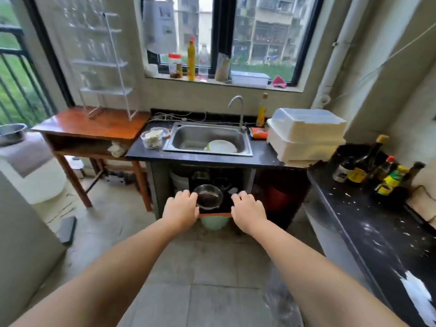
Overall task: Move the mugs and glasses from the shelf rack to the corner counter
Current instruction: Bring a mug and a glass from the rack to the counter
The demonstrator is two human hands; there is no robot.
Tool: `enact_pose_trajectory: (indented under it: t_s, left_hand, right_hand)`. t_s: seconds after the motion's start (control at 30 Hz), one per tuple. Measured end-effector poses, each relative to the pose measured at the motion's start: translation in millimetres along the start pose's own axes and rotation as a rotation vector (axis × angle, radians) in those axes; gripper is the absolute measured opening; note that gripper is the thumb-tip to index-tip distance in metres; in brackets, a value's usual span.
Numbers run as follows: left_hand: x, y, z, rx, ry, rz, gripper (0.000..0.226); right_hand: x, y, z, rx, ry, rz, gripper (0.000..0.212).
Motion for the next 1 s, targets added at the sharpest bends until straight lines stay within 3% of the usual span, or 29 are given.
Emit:
enact_pose_trajectory:
  t_s: [0.3,1.0]
  left_hand:
    - [-185,6,30,0.056,0.390,0.100,0.028]
    - [-517,38,-180,0.109,0.559,0.152,0.028]
  right_hand:
    - [-189,2,-89,-0.028,0.329,0.023,0.038]
    - [-445,22,-434,0.003,0.506,0.006,0.032]
Point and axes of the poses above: each hand's wrist, its own z-axis away from the middle knuckle, its own y-axis out of the back of the hand, x = y × z, the point moved 1 cm from there along -z, towards the middle knuckle, and after that the axes turned 5 degrees about -y, right-handed, at the moved point
